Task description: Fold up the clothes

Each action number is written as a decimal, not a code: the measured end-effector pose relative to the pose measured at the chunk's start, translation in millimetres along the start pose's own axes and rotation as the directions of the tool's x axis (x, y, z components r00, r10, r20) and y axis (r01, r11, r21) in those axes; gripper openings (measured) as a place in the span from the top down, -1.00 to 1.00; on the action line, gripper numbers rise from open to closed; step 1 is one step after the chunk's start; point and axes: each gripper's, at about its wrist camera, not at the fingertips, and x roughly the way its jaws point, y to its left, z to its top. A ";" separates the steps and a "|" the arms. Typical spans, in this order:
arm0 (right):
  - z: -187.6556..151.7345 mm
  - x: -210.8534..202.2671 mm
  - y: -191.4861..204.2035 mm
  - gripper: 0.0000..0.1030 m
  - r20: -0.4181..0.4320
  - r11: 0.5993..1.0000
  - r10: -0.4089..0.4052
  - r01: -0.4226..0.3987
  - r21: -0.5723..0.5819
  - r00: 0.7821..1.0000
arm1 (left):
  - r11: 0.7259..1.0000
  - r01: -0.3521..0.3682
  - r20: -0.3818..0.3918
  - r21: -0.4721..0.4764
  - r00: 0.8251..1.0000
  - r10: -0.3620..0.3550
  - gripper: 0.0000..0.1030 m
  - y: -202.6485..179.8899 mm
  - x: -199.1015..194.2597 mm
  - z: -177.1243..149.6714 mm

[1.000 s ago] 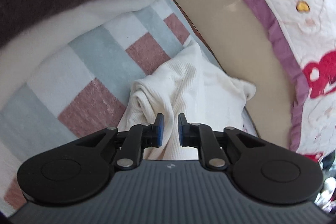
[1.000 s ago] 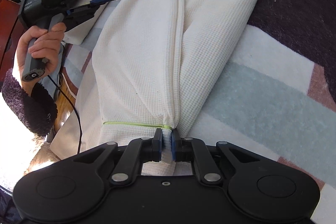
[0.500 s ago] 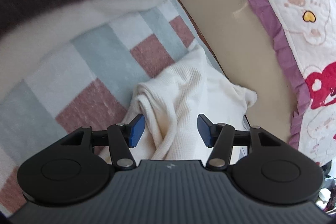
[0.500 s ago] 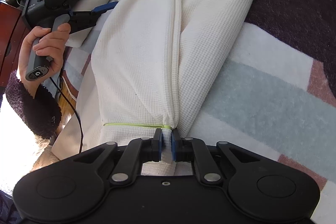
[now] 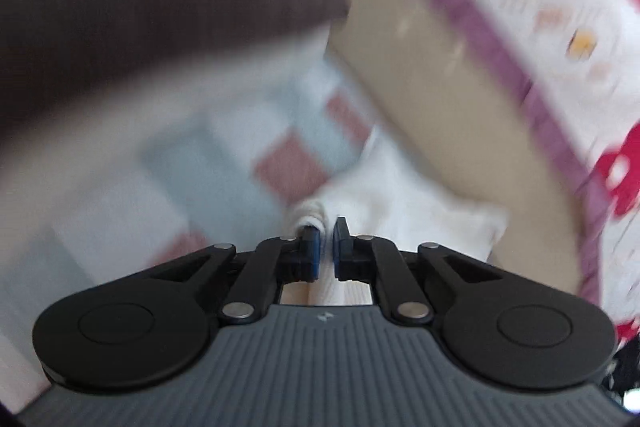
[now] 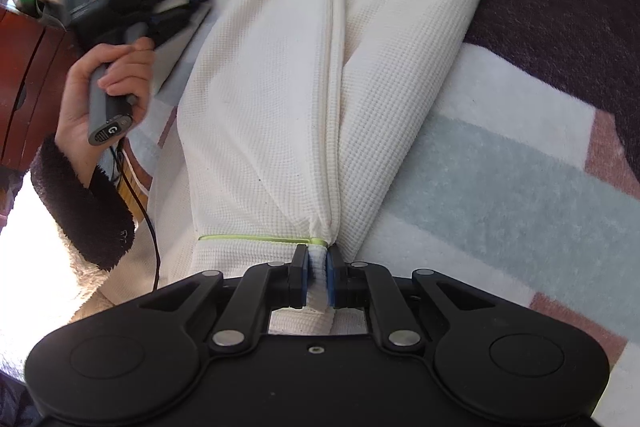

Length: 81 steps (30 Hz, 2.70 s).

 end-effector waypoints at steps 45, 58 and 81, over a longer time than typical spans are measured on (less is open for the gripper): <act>23.9 -3.5 23.3 0.02 0.186 0.965 -0.126 0.163 -0.205 0.975 | 0.927 -0.007 -0.292 0.374 0.948 0.125 -0.18 -64.4 12.0 -59.1; -5.4 -29.8 17.0 0.02 0.256 0.926 -0.198 0.266 -0.269 0.946 | 0.718 -0.202 -0.280 0.666 0.825 0.492 -0.49 -73.5 -33.1 -139.3; -29.6 4.3 -18.8 -0.03 -0.036 0.981 0.157 -0.152 0.118 0.987 | 0.919 -0.361 -0.459 0.159 0.797 0.392 -0.67 56.2 -162.9 -109.1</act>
